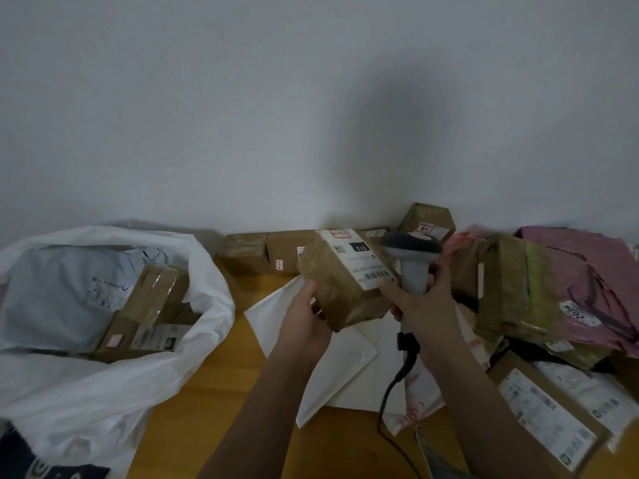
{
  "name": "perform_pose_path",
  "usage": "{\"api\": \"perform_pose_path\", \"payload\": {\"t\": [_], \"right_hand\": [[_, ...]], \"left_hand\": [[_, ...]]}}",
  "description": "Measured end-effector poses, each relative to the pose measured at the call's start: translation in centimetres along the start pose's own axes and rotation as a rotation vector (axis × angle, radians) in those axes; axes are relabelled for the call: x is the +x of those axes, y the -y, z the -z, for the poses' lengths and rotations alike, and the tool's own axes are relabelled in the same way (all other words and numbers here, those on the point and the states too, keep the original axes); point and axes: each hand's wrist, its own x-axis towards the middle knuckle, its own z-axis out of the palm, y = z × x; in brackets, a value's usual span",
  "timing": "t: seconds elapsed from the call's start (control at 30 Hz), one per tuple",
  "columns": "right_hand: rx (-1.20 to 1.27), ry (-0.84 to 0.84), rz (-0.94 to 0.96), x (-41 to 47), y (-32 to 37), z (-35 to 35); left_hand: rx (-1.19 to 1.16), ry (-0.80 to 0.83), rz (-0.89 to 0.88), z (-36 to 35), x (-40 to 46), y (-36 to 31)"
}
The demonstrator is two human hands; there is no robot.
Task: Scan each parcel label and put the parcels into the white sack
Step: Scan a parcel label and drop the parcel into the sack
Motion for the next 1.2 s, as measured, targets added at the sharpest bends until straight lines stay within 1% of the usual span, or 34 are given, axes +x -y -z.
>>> {"api": "perform_pose_path", "payload": {"t": [0.07, 0.13, 0.2, 0.27, 0.33, 0.4, 0.47, 0.63, 0.7, 0.77, 0.87, 0.93, 1.0, 1.1, 1.2], "right_hand": [[0.066, -0.017, -0.023, -0.1, -0.4, -0.6], [-0.012, -0.011, -0.007, 0.1, -0.8, -1.2], [-0.114, 0.001, 0.003, 0.3, -1.2, -1.7], [-0.13, 0.009, -0.032, 0.5, -1.6, -2.0], [-0.159, 0.028, -0.055, 0.7, -1.9, -2.0], [-0.168, 0.055, -0.097, 0.9, -2.2, -1.8], [-0.162, 0.075, -0.144, 0.9, -2.4, -1.7], [-0.141, 0.129, -0.137, 0.4, -2.5, -2.9], [-0.118, 0.184, -0.127, 0.3, -2.6, -3.4], [-0.111, 0.233, -0.102, 0.1, -2.5, -3.9], [-0.06, 0.21, -0.072, 0.1, -1.9, -3.7], [-0.072, 0.166, -0.027, 0.6, -1.5, -2.8], [-0.114, 0.136, 0.011, 1.1, -1.0, -1.7], [-0.186, 0.12, -0.009, 1.5, -0.3, -0.4], [-0.232, 0.203, -0.097, 0.7, 0.1, -0.4]], "left_hand": [[-0.025, -0.029, -0.032, -0.1, -0.1, -0.1], [0.002, -0.009, -0.002, -0.3, -0.3, 0.0], [0.104, -0.021, 0.038, -0.2, -0.1, 0.4], [0.19, -0.032, 0.066, 0.4, 0.3, 1.2], [0.202, -0.046, 0.066, 1.5, 0.7, 1.9], [0.178, -0.067, 0.036, 2.5, 1.1, 2.2], [0.214, -0.08, -0.004, 2.9, 1.3, 2.1], [0.498, -0.168, -0.111, 2.5, 1.2, 1.3], [0.515, -0.207, -0.131, 2.5, 1.5, 1.3], [0.483, -0.232, -0.119, 2.8, 1.7, 1.1], [0.397, -0.194, -0.055, 3.7, 1.9, -0.1], [0.376, -0.167, -0.058, 4.2, 1.6, -1.9], [0.433, -0.146, -0.069, 5.0, 1.2, -4.2], [0.544, -0.024, -0.043, 6.1, 0.4, -7.2], [0.591, 0.063, -0.037, 6.5, -0.6, -9.1]]}}
